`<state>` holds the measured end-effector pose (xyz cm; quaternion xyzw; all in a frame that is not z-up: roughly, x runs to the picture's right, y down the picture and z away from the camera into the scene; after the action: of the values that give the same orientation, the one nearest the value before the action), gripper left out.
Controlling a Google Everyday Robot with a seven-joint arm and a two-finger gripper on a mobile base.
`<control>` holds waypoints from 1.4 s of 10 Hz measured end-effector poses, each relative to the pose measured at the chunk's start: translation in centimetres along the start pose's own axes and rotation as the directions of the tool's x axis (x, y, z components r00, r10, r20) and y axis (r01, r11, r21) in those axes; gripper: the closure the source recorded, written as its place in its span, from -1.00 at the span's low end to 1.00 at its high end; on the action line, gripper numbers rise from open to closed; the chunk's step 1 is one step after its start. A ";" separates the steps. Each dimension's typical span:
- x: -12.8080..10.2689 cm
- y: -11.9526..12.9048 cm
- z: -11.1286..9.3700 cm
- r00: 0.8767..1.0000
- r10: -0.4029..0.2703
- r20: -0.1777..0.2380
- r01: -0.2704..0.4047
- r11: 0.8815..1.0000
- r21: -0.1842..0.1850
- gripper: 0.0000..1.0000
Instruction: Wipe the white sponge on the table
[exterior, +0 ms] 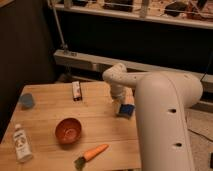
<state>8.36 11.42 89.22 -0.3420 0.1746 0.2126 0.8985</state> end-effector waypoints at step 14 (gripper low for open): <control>-7.9 11.0 1.0 0.959 -0.281 0.045 0.284 0.957 -0.055 0.55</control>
<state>-3.72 17.50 87.60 -0.3866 0.1007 0.0937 0.9119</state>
